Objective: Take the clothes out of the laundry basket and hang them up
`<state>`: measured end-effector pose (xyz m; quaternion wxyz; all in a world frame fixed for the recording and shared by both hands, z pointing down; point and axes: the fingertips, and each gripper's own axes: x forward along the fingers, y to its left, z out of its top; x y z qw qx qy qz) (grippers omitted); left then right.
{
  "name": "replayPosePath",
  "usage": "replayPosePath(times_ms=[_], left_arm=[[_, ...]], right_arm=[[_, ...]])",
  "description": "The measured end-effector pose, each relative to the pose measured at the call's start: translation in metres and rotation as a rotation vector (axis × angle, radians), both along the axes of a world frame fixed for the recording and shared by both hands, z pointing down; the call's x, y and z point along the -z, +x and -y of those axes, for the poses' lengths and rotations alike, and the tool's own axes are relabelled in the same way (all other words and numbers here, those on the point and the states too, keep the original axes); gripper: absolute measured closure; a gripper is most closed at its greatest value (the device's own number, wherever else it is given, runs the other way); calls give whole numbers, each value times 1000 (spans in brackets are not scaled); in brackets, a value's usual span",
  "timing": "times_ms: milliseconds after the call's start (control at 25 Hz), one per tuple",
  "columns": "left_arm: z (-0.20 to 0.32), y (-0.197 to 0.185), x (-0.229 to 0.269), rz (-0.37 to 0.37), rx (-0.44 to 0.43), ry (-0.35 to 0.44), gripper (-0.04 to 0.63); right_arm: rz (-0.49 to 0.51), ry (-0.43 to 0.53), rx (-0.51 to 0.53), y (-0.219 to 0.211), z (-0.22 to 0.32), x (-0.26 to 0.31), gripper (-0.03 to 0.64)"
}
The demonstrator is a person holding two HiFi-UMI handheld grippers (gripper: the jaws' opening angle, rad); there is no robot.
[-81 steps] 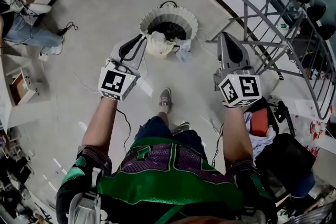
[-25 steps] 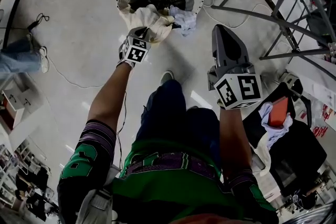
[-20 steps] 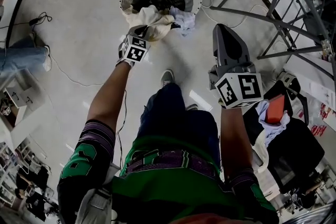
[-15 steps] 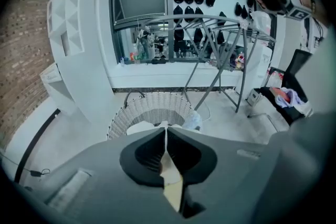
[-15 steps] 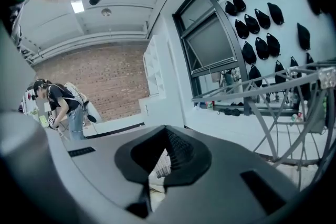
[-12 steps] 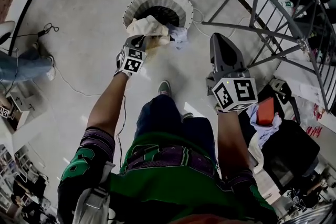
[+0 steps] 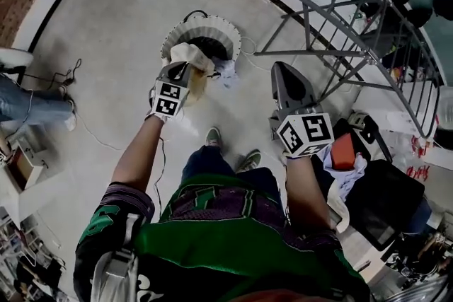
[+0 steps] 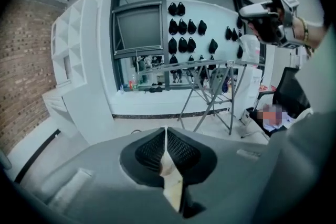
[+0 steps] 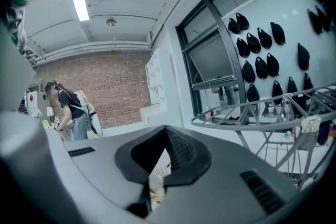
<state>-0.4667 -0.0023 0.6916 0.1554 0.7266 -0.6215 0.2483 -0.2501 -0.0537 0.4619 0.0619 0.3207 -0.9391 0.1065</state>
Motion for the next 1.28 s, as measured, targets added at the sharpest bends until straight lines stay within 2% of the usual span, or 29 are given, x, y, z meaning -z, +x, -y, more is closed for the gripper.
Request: replayPosePath(times_ms=[360,600,840,1040,1160,1280], left_arm=[[9,52,133,42,-31,187,572],[12,96,228,33,-36,359,572],[17,149,327,16,-101,533,572],[20,193,397,34,-189,650,572],[25,214,430,4,-227,713,572],[31,233,450,-67,-251,743,572]], right_arm=[[53,45,66,38,0,52,617],[123,71,92,73,9,88,617],[174,139,152,95,3,128,617],[184,179,201,103,-9,149,617],[172,189,225,111,-14,153,617],[161,194,230,124,-16,155,603]])
